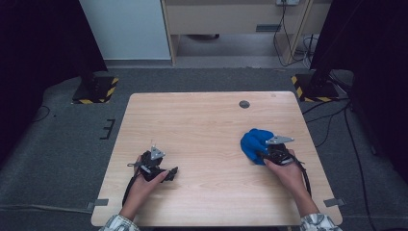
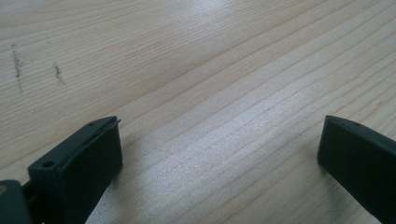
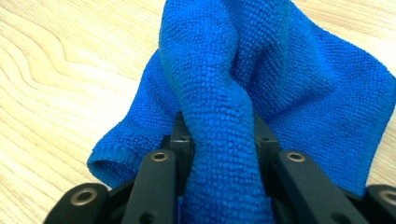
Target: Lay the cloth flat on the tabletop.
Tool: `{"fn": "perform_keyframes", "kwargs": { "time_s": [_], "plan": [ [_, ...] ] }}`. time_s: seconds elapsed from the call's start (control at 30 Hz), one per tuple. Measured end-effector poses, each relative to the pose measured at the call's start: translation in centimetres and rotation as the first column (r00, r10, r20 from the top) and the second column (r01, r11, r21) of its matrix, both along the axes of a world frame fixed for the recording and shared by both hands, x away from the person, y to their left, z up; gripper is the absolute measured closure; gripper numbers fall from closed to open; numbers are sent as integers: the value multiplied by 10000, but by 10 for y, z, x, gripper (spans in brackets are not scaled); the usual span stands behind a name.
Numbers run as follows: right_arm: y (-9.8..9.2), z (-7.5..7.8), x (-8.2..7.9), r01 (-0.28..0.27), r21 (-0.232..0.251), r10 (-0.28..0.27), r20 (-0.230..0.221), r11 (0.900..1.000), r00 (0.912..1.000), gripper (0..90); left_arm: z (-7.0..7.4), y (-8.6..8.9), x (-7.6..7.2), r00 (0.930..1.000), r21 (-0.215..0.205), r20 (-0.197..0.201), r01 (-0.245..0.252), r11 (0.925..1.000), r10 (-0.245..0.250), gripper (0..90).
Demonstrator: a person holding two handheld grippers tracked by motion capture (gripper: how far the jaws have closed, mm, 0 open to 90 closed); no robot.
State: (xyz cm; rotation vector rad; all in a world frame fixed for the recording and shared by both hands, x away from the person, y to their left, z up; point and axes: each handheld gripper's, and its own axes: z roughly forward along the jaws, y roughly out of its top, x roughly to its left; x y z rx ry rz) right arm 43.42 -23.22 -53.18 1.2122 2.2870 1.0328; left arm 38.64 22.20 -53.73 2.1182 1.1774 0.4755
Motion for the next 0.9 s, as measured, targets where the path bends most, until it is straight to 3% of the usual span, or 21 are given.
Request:
{"fn": "perform_keyframes", "kwargs": {
  "time_s": [0.2, 0.23, 0.43, 0.7, 0.9],
  "plan": [
    [0, 5, -2, 76, 85, -78, 290, 9999, 9996, 740, 0, 0, 0, 10000, 1, -3, 14, 10000, -14, 0],
    [0, 10, -3, 134, 352, -153, 551, 9993, 9984, 743, 0, 0, 0, 10000, 2, -3, 15, 10000, -15, 0],
    [3, 27, -11, 108, 888, -202, 1059, 9960, 9942, 745, 0, 0, 0, 10000, 22, -9, 43, 10000, -43, 0],
    [11, 51, -20, -70, 1374, -147, 1561, 9905, 9876, 744, 0, 0, 0, 10000, 8, -6, 74, 10000, -74, 0],
    [28, 73, -30, -496, 1677, 156, 1982, 9846, 9800, 744, 0, 0, 0, 10000, 9, -6, 84, 10000, -84, 0]
  ]
}}
